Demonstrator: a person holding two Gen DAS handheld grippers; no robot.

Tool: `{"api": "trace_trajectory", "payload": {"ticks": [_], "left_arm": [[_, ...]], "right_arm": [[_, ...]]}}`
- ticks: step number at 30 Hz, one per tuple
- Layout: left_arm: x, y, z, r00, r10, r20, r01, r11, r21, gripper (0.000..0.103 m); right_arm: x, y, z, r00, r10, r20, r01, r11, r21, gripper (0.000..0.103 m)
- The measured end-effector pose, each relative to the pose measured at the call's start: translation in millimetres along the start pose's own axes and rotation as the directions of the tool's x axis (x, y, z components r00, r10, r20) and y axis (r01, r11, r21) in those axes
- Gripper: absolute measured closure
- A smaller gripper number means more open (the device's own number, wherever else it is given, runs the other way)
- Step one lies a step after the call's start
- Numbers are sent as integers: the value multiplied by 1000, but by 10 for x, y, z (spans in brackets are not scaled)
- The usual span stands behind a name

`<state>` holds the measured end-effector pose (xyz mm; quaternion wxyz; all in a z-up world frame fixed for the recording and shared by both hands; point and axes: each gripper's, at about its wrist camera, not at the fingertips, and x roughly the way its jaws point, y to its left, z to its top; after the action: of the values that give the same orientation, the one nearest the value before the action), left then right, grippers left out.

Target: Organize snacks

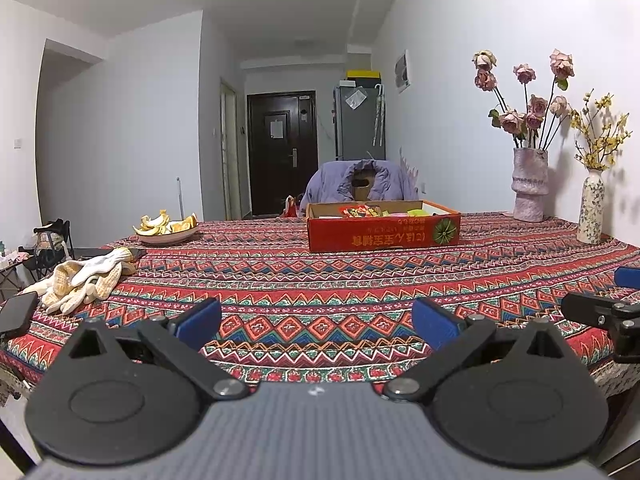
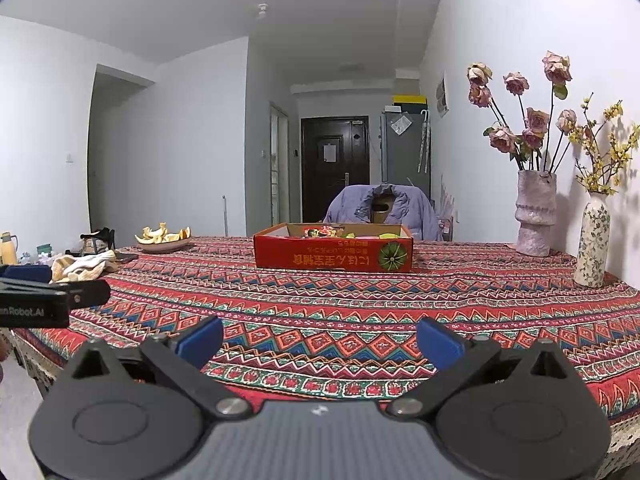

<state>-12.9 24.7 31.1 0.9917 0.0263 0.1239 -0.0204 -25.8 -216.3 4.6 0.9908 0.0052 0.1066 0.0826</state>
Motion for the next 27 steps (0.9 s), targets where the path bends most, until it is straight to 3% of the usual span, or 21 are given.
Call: {"api": "trace_trajectory", "payload": {"ticks": [27], "left_arm": [[-7, 17, 18, 1000, 17, 9, -17, 1000, 10, 0]], "right_arm": [[-2, -84, 63, 1000, -18, 3, 18, 1000, 2, 0]]}}
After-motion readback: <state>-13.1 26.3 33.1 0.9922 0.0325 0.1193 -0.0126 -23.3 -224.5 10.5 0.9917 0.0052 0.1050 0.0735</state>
